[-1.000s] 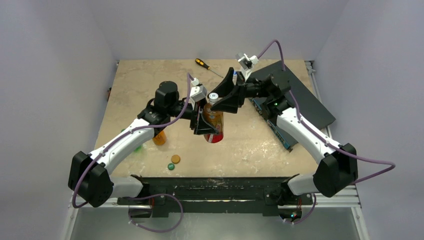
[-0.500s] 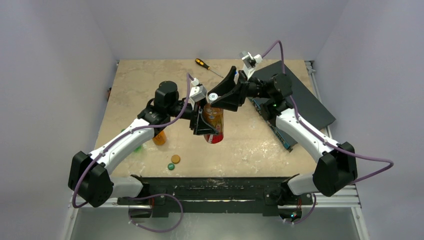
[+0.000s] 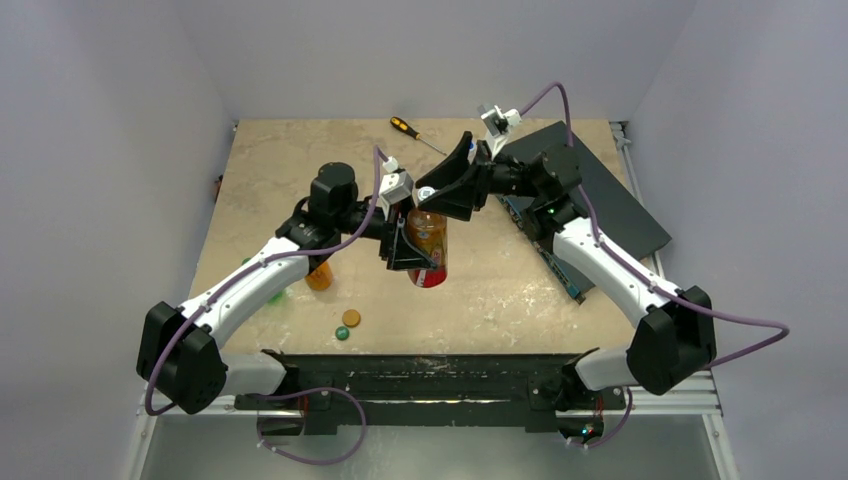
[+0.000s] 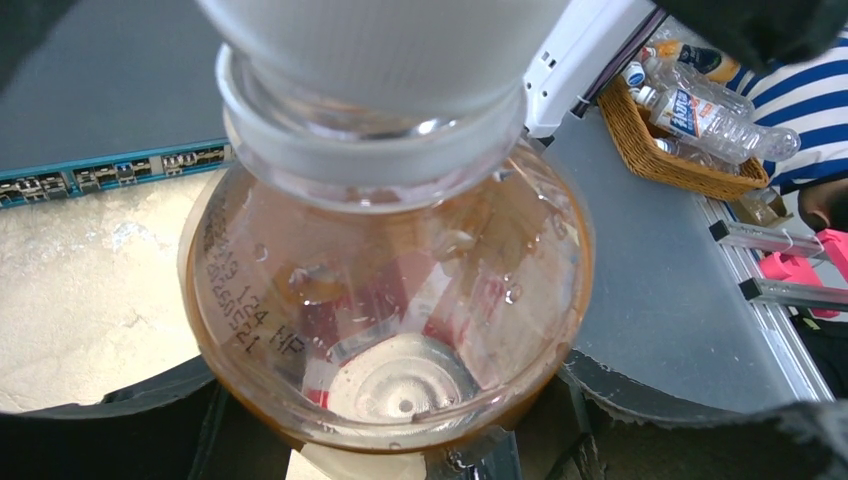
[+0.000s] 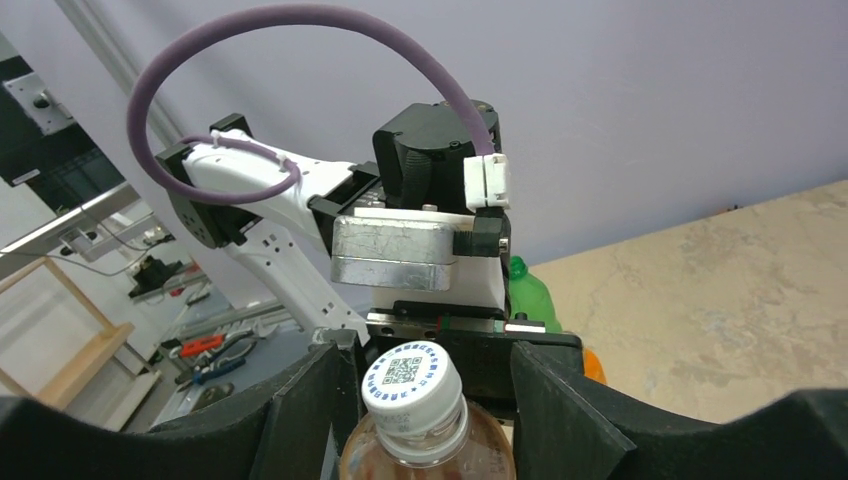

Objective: Screw on the bottle caps
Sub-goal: Screw the bottle cap onto the plastic bottle.

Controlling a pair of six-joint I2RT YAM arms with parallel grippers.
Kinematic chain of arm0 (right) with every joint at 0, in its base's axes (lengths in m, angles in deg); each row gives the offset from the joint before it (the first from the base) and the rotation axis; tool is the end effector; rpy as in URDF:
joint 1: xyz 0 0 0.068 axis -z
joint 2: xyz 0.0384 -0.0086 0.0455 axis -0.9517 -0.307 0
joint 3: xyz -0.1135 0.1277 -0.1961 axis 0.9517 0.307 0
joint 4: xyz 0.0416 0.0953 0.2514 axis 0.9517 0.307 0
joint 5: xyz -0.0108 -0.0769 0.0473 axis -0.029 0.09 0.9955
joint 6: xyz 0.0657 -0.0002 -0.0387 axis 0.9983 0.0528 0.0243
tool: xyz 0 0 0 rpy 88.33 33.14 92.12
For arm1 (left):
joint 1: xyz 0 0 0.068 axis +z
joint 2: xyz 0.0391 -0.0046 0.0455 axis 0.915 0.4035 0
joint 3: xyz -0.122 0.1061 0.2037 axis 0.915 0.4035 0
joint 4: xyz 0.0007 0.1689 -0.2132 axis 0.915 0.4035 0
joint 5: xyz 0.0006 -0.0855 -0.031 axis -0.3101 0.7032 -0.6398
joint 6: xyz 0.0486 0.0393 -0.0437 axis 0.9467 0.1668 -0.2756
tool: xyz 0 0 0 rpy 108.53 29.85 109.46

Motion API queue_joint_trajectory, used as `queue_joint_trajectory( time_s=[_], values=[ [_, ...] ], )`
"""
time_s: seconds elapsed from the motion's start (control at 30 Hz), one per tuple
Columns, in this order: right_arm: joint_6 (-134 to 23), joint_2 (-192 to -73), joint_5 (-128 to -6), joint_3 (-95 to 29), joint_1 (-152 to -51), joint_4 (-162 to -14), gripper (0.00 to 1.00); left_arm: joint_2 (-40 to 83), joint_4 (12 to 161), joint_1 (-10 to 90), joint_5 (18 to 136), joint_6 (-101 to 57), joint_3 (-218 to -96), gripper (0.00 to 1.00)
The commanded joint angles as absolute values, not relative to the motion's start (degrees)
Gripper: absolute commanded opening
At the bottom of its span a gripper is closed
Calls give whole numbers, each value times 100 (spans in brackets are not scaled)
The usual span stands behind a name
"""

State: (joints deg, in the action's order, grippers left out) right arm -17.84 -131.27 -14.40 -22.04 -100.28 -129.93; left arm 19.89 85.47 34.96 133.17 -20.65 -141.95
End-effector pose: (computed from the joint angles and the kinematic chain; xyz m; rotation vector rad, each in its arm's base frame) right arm 0.2675 0.2072 0.3977 -0.8985 1.2757 1.6152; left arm 0.2379 -0.2124 0.3131 1.1568 1.5452 -1.4964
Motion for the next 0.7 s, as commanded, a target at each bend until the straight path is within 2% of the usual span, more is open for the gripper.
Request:
queue_joint_trajectory(
  time_s=[0.0, 0.3, 0.67],
  values=[
    [-2223, -12868, -1697, -2382, -10011, -12645, 69, 1988, 8304, 3531, 13529, -2111, -14130, 0],
    [-2459, -12842, -1731, -2501, -10010, -12402, 72, 2014, 8301, 3529, 13639, -2135, -14085, 0],
    [-2891, -12788, -1681, -2672, -10020, -11939, 70, 2084, 8291, 3530, 13754, -2230, -14076, 0]
  ],
)
